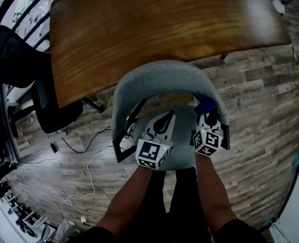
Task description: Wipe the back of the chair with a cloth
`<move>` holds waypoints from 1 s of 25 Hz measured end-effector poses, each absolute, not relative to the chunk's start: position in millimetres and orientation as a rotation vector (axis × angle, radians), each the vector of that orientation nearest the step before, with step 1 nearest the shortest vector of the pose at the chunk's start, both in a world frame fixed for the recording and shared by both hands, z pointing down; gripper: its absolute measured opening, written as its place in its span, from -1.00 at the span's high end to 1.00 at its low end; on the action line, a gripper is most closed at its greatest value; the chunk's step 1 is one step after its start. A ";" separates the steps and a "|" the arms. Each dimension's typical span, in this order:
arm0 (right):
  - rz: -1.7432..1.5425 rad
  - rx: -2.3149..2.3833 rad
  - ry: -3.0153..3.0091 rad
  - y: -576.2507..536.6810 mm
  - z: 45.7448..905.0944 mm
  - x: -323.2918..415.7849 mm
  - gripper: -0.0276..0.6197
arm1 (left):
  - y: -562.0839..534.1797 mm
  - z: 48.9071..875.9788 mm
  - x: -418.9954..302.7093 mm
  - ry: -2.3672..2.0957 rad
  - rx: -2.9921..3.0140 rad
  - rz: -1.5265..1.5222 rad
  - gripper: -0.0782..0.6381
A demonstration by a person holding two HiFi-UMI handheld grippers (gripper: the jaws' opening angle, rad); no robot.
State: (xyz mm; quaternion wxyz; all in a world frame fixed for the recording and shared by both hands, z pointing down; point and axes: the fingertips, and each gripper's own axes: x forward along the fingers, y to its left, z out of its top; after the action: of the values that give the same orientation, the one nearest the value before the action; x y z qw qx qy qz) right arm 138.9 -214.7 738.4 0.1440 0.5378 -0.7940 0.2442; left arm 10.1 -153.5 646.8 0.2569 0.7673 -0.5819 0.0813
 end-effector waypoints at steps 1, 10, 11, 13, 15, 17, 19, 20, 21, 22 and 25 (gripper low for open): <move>0.718 1.569 -2.273 -212.2 738.6 143.0 0.55 | -152.7 644.8 11.1 -1.576 2.084 0.221 0.79; 0.773 1.555 -2.218 -182.0 722.5 161.4 0.55 | -143.6 613.0 16.2 -1.557 2.119 0.224 0.79; 0.759 1.522 -2.235 -177.8 714.7 158.0 0.55 | -142.6 607.5 15.8 -1.558 2.122 0.225 0.79; 0.725 1.456 -2.279 -170.0 694.5 148.8 0.55 | -140.6 594.9 15.1 -1.559 2.131 0.227 0.79; 0.695 1.407 -2.327 -162.8 670.1 139.5 0.55 | -137.1 580.3 14.9 -1.557 2.143 0.224 0.79; 0.657 1.360 -2.380 -157.9 643.1 128.8 0.55 | -133.7 563.1 14.4 -1.554 2.159 0.224 0.79; 0.610 1.306 -2.431 -154.8 616.0 117.3 0.55 | -132.1 543.6 13.3 -1.559 2.177 0.232 0.79; 0.589 1.274 -2.458 -152.1 602.3 112.7 0.55 | -130.8 533.2 13.3 -1.567 2.182 0.239 0.79; 0.572 1.240 -2.487 -147.5 588.9 109.2 0.55 | -128.1 522.8 13.8 -1.578 2.183 0.246 0.79; 0.561 1.203 -2.516 -141.4 575.9 106.6 0.55 | -124.0 512.6 14.5 -1.590 2.181 0.255 0.79; 0.525 1.070 -2.613 -126.0 537.3 95.7 0.55 | -112.3 483.7 11.8 -1.637 2.167 0.266 0.79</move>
State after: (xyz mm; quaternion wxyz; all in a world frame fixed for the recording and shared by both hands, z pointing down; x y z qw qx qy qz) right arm 95.7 -126.0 537.3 0.1345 0.3692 -0.9015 0.1812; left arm 11.8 -112.3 483.7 0.2047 0.7773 -0.5871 0.0956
